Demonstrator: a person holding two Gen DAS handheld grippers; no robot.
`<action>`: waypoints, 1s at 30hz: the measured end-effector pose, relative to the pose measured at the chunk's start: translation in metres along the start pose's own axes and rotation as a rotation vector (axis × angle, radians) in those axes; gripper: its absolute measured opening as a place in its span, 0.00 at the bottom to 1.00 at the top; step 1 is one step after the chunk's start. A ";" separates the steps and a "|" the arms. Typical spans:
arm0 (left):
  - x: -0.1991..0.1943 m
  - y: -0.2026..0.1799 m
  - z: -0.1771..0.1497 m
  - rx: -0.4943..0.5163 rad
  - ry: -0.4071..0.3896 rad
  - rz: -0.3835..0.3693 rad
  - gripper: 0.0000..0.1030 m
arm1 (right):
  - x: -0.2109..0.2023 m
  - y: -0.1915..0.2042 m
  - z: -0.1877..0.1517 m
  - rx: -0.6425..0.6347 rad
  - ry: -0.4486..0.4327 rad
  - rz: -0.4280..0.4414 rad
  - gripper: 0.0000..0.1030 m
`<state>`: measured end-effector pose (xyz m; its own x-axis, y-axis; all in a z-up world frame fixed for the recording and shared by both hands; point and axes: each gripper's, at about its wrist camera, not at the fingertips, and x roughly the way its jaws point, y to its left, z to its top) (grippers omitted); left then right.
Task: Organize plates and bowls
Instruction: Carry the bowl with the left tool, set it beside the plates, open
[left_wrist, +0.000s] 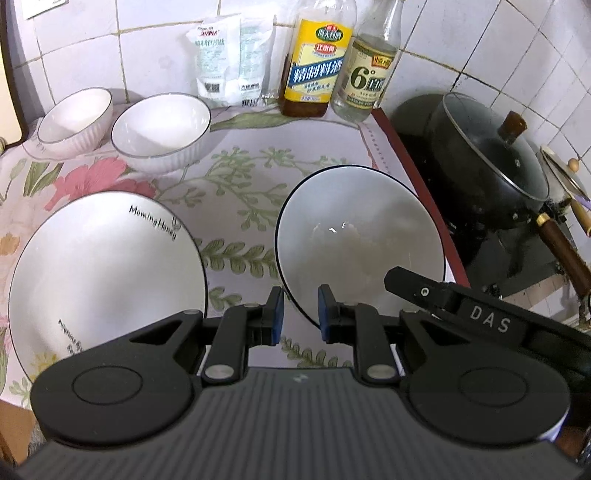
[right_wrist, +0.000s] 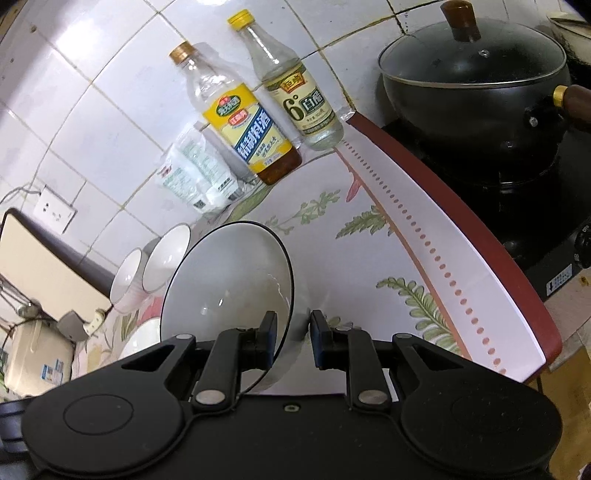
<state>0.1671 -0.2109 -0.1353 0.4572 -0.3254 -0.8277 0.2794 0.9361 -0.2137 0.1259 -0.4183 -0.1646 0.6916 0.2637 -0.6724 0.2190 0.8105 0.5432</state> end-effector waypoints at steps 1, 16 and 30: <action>0.000 0.001 -0.002 0.000 0.005 0.001 0.17 | 0.000 0.000 -0.002 -0.005 0.004 -0.001 0.23; 0.024 0.005 -0.022 0.010 0.066 0.040 0.17 | 0.018 -0.016 -0.026 -0.010 0.031 0.012 0.23; 0.039 0.015 -0.026 -0.037 0.121 0.016 0.17 | 0.027 -0.017 -0.027 -0.040 0.028 0.009 0.23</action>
<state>0.1673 -0.2058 -0.1844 0.3556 -0.2940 -0.8872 0.2405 0.9460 -0.2172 0.1226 -0.4103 -0.2056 0.6735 0.2849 -0.6821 0.1849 0.8285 0.5287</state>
